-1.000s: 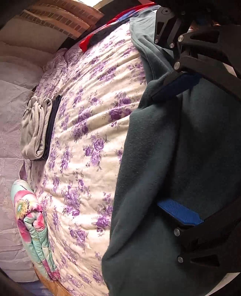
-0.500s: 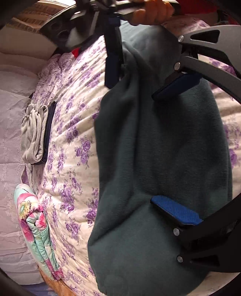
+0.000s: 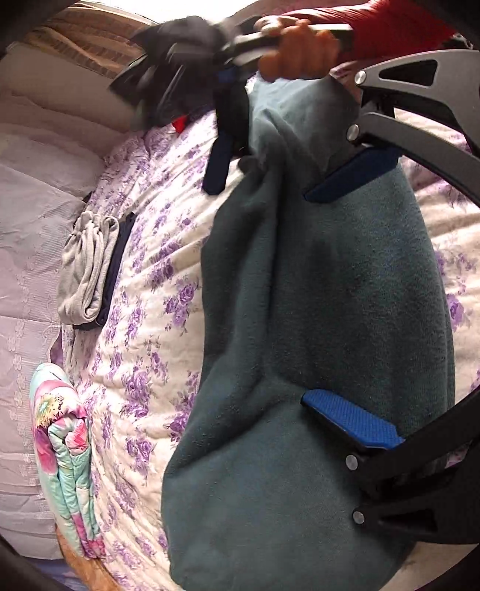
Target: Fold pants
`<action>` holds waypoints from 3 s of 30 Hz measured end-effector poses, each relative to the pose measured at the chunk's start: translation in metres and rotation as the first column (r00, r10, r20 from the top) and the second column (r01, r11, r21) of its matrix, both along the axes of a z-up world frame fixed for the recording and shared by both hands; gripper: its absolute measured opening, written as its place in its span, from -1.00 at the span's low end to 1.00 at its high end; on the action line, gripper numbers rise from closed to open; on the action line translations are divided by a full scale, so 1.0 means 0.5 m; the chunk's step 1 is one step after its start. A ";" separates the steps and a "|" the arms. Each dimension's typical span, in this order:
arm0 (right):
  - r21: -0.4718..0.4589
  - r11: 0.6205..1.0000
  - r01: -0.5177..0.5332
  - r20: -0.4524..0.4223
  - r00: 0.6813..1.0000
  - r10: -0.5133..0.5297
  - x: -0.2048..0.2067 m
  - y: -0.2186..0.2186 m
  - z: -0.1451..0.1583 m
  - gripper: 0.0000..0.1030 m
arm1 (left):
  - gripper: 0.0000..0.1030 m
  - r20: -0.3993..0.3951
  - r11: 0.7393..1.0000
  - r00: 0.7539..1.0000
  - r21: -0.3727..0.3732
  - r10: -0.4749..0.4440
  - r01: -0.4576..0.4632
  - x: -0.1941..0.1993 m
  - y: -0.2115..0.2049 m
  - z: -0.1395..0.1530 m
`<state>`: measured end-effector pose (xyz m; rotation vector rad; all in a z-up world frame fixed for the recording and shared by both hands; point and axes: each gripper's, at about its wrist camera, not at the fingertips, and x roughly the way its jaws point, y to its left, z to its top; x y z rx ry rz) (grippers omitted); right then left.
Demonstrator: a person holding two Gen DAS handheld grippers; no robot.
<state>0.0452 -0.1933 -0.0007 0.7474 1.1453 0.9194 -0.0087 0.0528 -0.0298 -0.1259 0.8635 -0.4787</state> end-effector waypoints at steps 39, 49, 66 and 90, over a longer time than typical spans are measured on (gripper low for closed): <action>0.157 0.988 -0.010 -0.105 0.994 0.026 -0.086 0.107 -0.016 0.53 | 0.91 0.020 0.998 1.000 -0.061 -0.010 0.011 -0.011 0.022 0.004; 0.192 0.974 0.124 -0.013 0.992 -0.124 -0.064 0.075 -0.022 -0.28 | 0.91 0.022 0.997 1.000 -0.071 -0.012 0.014 -0.012 0.024 0.005; -0.259 0.932 0.254 0.170 0.962 -0.215 0.100 0.044 -0.024 -0.79 | 0.91 0.014 0.998 1.000 -0.061 -0.011 0.012 0.000 0.027 0.003; -0.171 0.838 0.519 0.369 0.822 -0.433 -0.223 -0.250 0.067 0.10 | 0.90 0.117 0.895 0.890 -0.134 0.442 -0.426 0.033 0.239 0.056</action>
